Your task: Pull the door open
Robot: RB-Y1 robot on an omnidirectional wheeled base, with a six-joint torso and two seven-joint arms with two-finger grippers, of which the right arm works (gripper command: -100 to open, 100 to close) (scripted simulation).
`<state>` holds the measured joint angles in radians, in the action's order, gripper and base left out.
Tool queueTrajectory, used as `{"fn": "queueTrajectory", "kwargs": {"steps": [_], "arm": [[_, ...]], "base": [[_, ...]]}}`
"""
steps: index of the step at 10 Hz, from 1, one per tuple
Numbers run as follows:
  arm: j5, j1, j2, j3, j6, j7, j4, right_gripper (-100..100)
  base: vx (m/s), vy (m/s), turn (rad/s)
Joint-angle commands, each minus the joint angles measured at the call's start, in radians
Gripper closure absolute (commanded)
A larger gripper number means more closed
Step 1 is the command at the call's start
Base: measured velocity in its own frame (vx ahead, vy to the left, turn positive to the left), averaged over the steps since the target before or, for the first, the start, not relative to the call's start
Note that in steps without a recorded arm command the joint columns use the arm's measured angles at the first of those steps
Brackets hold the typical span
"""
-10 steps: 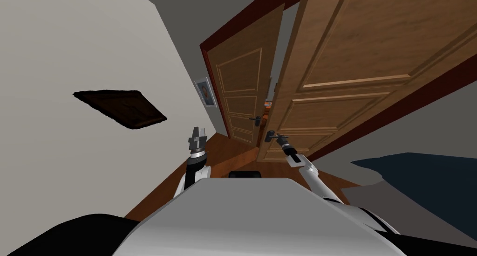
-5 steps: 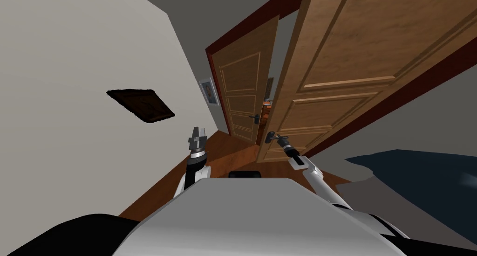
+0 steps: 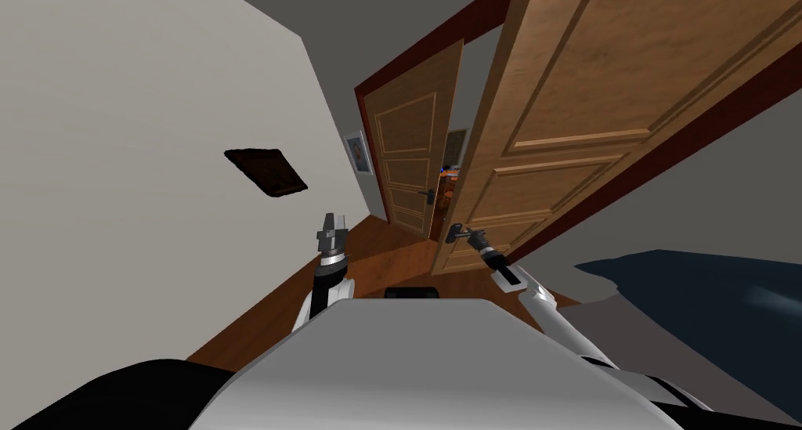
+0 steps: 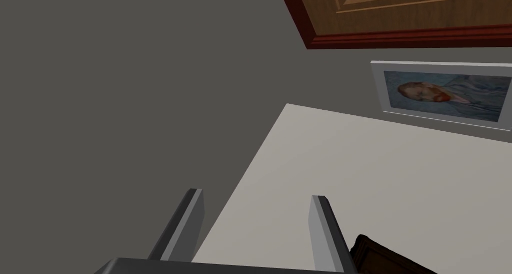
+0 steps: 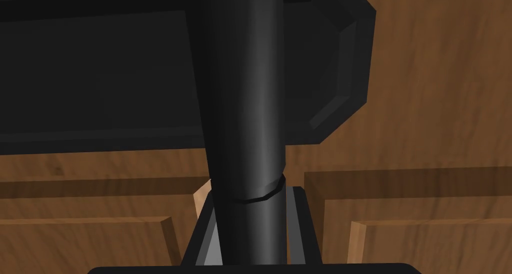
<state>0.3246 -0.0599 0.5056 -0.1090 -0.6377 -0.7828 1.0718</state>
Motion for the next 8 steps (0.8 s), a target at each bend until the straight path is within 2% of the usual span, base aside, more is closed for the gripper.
{"fn": "queueTrajectory", "kwargs": {"steps": [1,2,3,5,8], "arm": [[0.008,-0.022,0.013,0.009,-0.030,-0.021,0.011,100],[0.005,-0.011,0.008,0.004,-0.019,-0.011,0.003,100],[0.013,-0.025,0.019,0.009,-0.051,-0.027,-0.001,100],[0.021,-0.037,0.033,0.012,-0.083,-0.043,-0.004,100],[0.029,-0.050,0.047,0.015,-0.118,-0.061,-0.006,100]], "base": [[-0.196,-0.090,0.098],[-0.084,-0.030,0.010],[-0.184,-0.064,0.118],[-0.232,-0.103,0.142],[-0.156,-0.085,0.085]]}}
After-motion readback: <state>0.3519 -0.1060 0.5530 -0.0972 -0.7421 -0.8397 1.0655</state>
